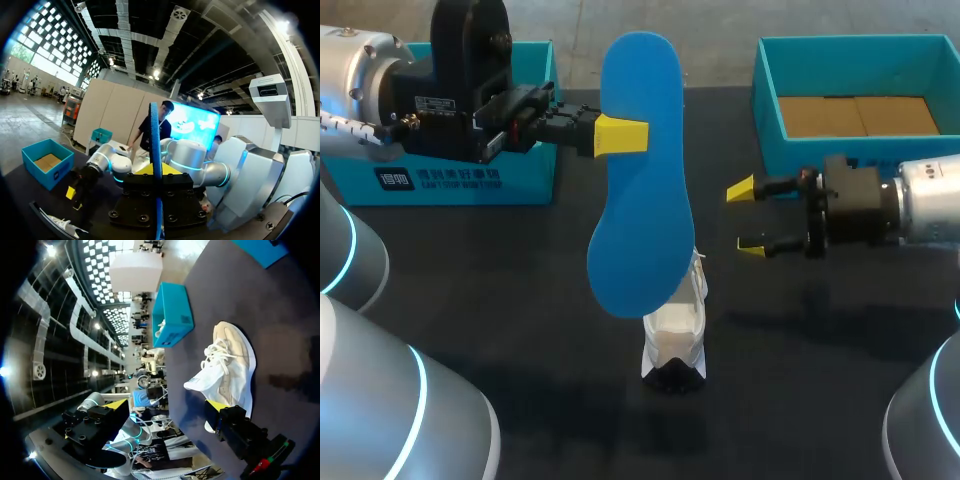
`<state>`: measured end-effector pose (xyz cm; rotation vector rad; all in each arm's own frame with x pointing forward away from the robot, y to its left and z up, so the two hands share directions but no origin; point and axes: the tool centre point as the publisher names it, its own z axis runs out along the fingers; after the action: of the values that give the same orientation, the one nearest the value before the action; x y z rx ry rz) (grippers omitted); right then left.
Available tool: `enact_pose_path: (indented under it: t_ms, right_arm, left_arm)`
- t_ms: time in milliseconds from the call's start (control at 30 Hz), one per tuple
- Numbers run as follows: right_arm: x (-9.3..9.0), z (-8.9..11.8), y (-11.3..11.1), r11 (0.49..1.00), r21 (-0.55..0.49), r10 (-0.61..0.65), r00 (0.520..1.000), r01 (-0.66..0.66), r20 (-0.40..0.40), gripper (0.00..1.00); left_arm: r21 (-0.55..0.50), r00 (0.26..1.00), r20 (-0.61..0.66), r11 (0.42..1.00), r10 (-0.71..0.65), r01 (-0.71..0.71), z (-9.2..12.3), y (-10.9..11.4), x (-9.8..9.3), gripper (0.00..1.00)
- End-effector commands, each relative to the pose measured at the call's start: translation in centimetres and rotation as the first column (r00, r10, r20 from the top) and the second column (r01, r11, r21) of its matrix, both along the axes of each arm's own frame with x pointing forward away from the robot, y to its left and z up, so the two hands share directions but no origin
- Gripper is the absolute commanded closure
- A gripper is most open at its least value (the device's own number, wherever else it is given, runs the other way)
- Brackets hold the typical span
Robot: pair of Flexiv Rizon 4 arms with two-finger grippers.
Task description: Take the shoe out of the shoebox, open the shoe tongue, remove and reinsert the insole, then place the shoe into the shoebox
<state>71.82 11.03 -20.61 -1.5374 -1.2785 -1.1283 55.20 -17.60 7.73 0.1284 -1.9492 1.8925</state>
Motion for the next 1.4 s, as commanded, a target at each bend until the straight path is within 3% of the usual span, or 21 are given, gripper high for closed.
enact_pose_path:
  t_ms: [33,133,433,567,833,933,1000,1400]
  right_arm:
    - [0.0,0.0,0.1,1.000,-0.002,-0.001,1.000,0.001,-0.001,0.00]
    - [0.0,0.0,0.1,1.000,-0.002,-0.001,1.000,0.001,-0.001,0.00]
    - [0.0,0.0,0.1,1.000,-0.002,-0.001,1.000,0.001,-0.001,0.00]
    - [0.0,0.0,0.1,1.000,-0.002,-0.001,1.000,0.001,-0.001,0.00]
    - [0.0,0.0,0.1,1.000,-0.002,-0.001,1.000,0.001,-0.001,0.00]
    - [0.0,0.0,0.1,1.000,-0.002,-0.001,1.000,0.001,-0.001,0.00]
    - [0.0,0.0,0.1,1.000,-0.002,-0.001,1.000,0.001,-0.001,0.00]
    - [0.0,0.0,0.1,1.000,-0.002,-0.001,1.000,0.001,-0.001,0.00]
  left_arm:
    - [0.004,1.000,0.001,1.000,-0.004,0.004,0.1,-0.2,0.2,1.00]
    - [0.004,1.000,0.001,1.000,-0.004,0.004,0.1,-0.2,0.2,1.00]
    - [-0.045,0.957,0.290,0.999,0.003,0.011,0.8,0.7,2.7,1.00]
    - [-0.075,0.888,0.457,0.997,0.049,-0.016,1.0,1.1,4.0,1.00]
    - [-0.129,0.632,0.767,0.992,0.111,-0.017,1.6,2.1,5.4,1.00]
    - [-0.105,0.549,0.832,0.994,0.079,0.017,1.7,2.3,5.5,1.00]
    - [-0.021,0.473,0.881,1.000,0.015,0.006,1.1,2.1,5.6,1.00]
    - [-0.021,0.473,0.881,1.000,0.015,0.006,1.1,2.1,5.6,1.00]
